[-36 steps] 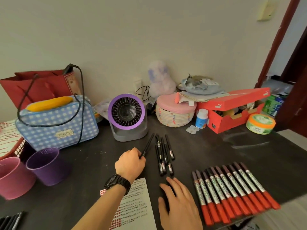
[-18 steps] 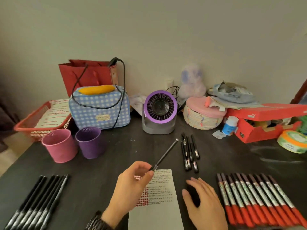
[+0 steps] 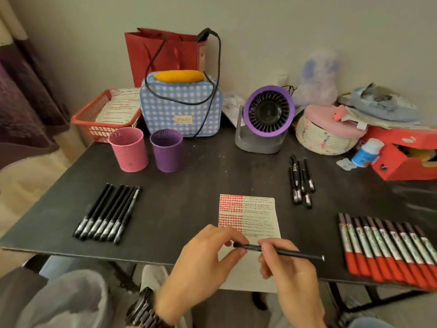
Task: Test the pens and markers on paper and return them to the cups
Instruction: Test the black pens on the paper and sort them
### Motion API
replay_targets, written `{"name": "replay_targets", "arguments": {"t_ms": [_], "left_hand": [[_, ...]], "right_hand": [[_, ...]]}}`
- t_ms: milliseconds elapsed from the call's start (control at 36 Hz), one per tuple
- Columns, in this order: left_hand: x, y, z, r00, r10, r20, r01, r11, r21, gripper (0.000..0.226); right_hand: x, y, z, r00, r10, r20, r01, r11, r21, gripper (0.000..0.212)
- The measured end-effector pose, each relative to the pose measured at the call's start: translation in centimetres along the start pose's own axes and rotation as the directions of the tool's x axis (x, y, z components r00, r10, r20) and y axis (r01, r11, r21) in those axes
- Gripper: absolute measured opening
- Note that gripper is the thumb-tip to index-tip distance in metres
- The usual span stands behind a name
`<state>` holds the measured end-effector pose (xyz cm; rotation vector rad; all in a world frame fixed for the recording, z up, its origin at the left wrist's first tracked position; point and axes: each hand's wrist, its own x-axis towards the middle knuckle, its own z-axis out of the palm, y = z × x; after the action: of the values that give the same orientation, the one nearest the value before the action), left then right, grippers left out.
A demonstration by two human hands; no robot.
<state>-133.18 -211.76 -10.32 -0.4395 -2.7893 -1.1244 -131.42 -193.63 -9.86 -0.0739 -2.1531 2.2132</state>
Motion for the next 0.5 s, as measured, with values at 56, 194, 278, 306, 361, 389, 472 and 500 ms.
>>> {"name": "replay_targets", "arguments": {"t_ms": [56, 194, 278, 306, 361, 389, 472, 500], "left_hand": [[-0.5, 0.0, 0.1, 1.0, 0.022, 0.005, -0.022, 0.999, 0.03, 0.016], [-1.4, 0.1, 0.9, 0.995, 0.042, 0.087, -0.042, 0.999, 0.0, 0.031], [-1.6, 0.4, 1.2, 0.991, 0.074, 0.112, -0.073, 0.997, -0.01, 0.034], [-1.7, 0.5, 1.2, 0.991, 0.079, 0.107, -0.079, 0.997, 0.0, 0.036], [-1.7, 0.8, 1.2, 0.991, 0.099, 0.091, -0.104, 0.993, 0.057, 0.039], [-1.6, 1.0, 1.1, 0.99, 0.121, 0.075, -0.129, 0.986, 0.102, 0.039], [-1.6, 0.9, 0.4, 0.972, 0.232, -0.043, -0.217, 0.951, 0.219, 0.034], [-1.5, 0.6, 0.0, 0.967, 0.241, -0.087, -0.215, 0.947, 0.238, 0.033]], "right_hand": [[-0.5, 0.3, 0.4, 0.999, 0.036, -0.007, -0.035, 0.999, 0.019, 0.019], [-1.7, 1.3, 0.3, 0.994, 0.105, -0.011, -0.104, 0.992, 0.067, 0.022], [-2.1, 1.7, 0.1, 0.996, 0.085, 0.019, -0.086, 0.994, 0.068, 0.021], [-2.1, 1.8, -0.1, 0.997, 0.075, 0.02, -0.076, 0.995, 0.066, 0.02], [-2.1, 2.0, -0.5, 0.998, 0.058, 0.03, -0.06, 0.997, 0.05, 0.021], [-2.1, 1.8, -0.8, 0.998, 0.054, 0.033, -0.056, 0.997, 0.045, 0.024], [-1.0, 1.2, -3.0, 0.99, 0.084, -0.111, -0.066, 0.986, 0.151, 0.025], [-0.4, 0.8, -4.3, 0.977, 0.108, -0.186, -0.067, 0.975, 0.213, 0.022]]}}
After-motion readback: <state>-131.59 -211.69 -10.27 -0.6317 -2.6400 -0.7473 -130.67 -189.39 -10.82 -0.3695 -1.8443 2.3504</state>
